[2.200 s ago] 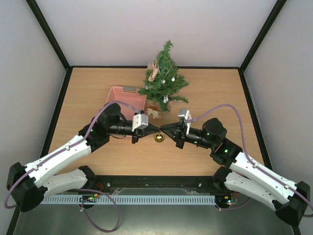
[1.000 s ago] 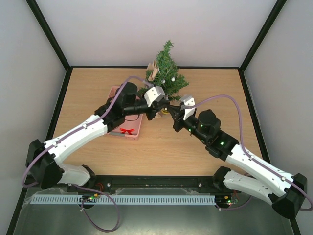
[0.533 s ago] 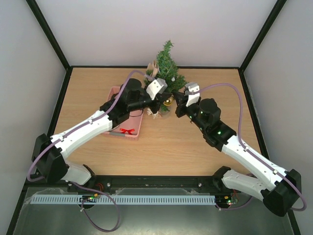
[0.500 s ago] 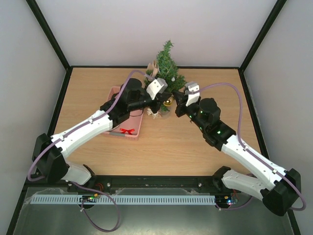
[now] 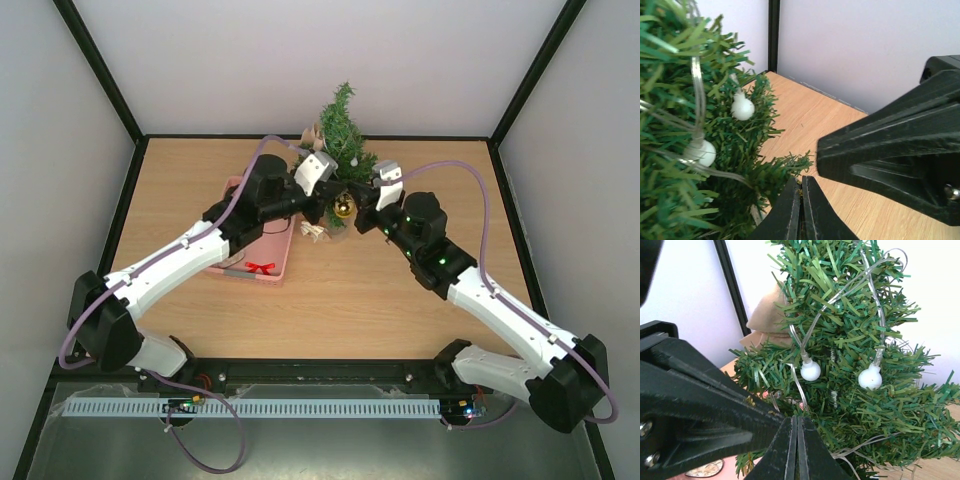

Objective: Decorate the small christmas tree
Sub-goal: Hang the decoration item on the Christmas tree.

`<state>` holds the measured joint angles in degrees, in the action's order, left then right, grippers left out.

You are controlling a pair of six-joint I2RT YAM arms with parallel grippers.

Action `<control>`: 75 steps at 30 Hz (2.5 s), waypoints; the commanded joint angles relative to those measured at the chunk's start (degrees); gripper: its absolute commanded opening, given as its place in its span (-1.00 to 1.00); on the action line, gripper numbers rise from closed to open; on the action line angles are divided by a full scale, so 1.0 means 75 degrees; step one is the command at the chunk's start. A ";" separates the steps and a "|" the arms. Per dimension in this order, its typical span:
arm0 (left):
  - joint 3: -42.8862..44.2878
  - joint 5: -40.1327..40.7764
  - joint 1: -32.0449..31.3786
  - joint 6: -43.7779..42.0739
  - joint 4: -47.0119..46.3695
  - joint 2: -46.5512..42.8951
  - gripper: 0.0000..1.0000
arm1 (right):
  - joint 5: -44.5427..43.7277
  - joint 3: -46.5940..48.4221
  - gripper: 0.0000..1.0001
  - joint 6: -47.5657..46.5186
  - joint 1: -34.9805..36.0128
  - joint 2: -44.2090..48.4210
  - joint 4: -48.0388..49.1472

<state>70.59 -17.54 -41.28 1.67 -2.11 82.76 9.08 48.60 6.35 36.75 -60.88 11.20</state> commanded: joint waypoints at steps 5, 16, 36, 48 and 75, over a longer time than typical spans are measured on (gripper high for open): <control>0.0237 -0.0432 0.0200 0.0350 0.0075 -0.0134 -0.95 | 0.0237 -0.0050 -0.81 -0.0613 -0.0049 0.0763 -0.0438; 0.0222 -0.0974 0.0265 0.0794 -0.0030 -0.0349 -0.95 | 0.0664 -0.0208 -0.33 -0.0824 -0.0096 0.0719 -0.0557; 0.0292 -0.1403 0.0265 0.1086 -0.0122 -0.0501 -0.95 | 0.1279 -0.0597 -0.25 -0.1458 -0.0100 0.0344 0.0529; 0.0256 -0.1468 0.0265 0.1160 -0.0130 -0.0491 -0.95 | 0.1276 -0.0499 -0.61 -0.1608 -0.0097 0.0171 0.0543; 0.0163 -0.1542 0.0259 0.1270 -0.0138 -0.0606 -0.95 | 0.1210 -0.0512 -0.35 -0.1468 -0.0096 0.0300 0.0589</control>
<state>71.26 -27.73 -39.55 10.20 -1.78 80.23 18.31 43.66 -4.51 36.23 -59.18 13.93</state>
